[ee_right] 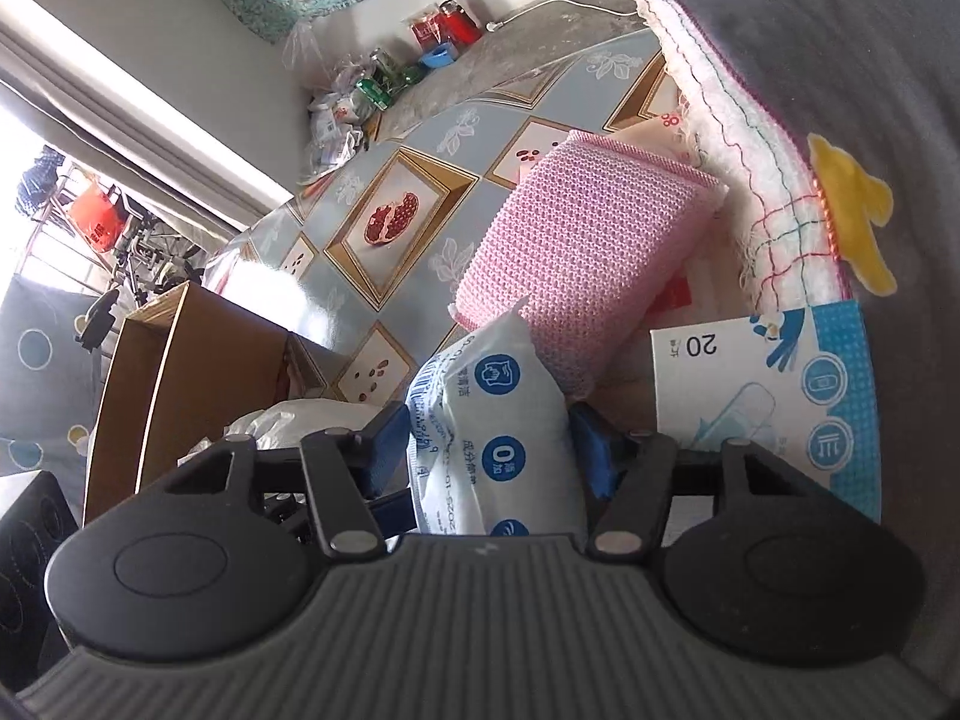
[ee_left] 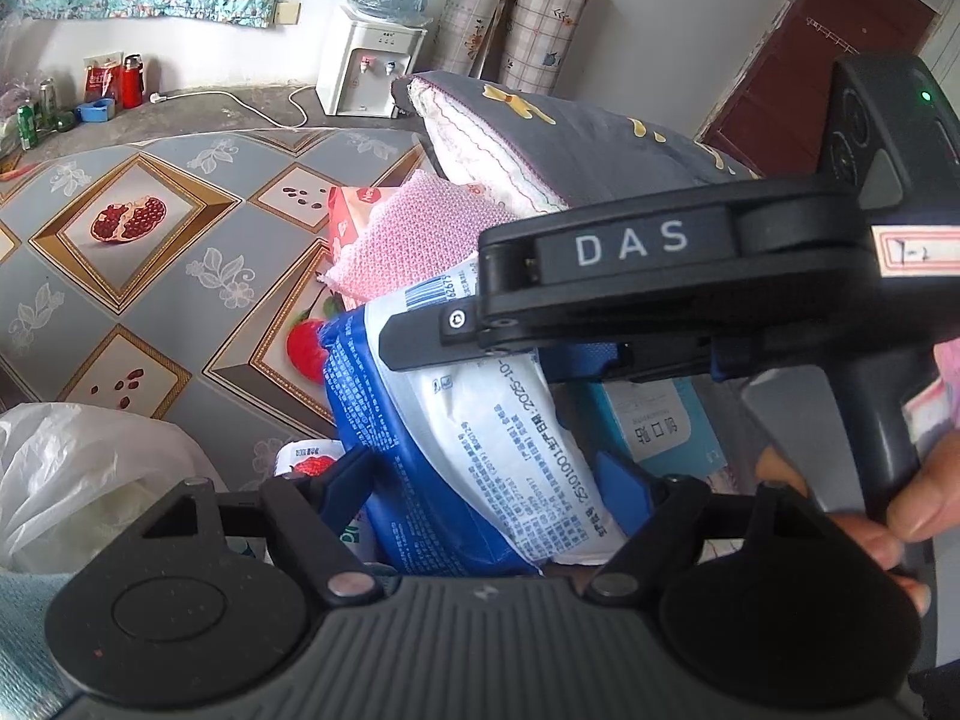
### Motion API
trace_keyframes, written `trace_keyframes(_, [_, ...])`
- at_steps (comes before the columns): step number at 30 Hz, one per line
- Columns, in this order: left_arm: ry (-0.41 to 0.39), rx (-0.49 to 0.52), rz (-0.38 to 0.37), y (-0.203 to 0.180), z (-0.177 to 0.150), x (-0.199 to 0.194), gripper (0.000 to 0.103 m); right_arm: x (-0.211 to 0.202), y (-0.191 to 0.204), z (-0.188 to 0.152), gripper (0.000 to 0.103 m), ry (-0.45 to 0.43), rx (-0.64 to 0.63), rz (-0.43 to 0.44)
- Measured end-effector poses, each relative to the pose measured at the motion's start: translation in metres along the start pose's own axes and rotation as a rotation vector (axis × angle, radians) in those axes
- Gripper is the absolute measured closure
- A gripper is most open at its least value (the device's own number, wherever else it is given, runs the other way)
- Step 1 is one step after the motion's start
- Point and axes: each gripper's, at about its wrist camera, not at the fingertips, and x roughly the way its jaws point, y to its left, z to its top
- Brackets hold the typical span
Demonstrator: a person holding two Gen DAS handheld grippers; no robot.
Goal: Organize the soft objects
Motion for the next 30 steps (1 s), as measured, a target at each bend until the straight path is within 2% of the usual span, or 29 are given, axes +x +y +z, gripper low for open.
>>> trace_keyframes(3, [-0.015, -0.003, -0.003, 0.0, 0.002, -0.004, 0.024, -0.006, 0.004, -0.001, 0.066, -0.03, 0.003, -0.008])
trace_keyframes(6, [-0.036, -0.003, -0.017, -0.001, 0.002, -0.012, 0.029, -0.015, 0.007, -0.004, 0.07, -0.063, 0.01, -0.009])
trace_keyframes(9, [-0.076, 0.002, -0.036, -0.005, -0.001, -0.027, 0.029, -0.032, 0.017, -0.01, 0.072, -0.104, -0.014, -0.031])
trace_keyframes(15, [-0.15, 0.041, -0.086, -0.024, -0.006, -0.066, 0.024, -0.084, 0.048, -0.028, 0.072, -0.217, -0.089, -0.088])
trace_keyframes(20, [-0.185, 0.087, -0.119, -0.045, -0.018, -0.099, 0.024, -0.135, 0.074, -0.06, 0.072, -0.288, -0.125, -0.1])
trace_keyframes(23, [-0.199, 0.135, -0.124, -0.058, -0.035, -0.12, 0.023, -0.16, 0.084, -0.087, 0.072, -0.297, -0.132, -0.092])
trace_keyframes(25, [-0.181, 0.16, -0.132, -0.063, -0.051, -0.131, 0.023, -0.169, 0.087, -0.108, 0.072, -0.287, -0.123, -0.086])
trace_keyframes(30, [-0.12, 0.148, -0.165, -0.057, -0.098, -0.148, 0.023, -0.163, 0.083, -0.165, 0.072, -0.202, -0.056, -0.082])
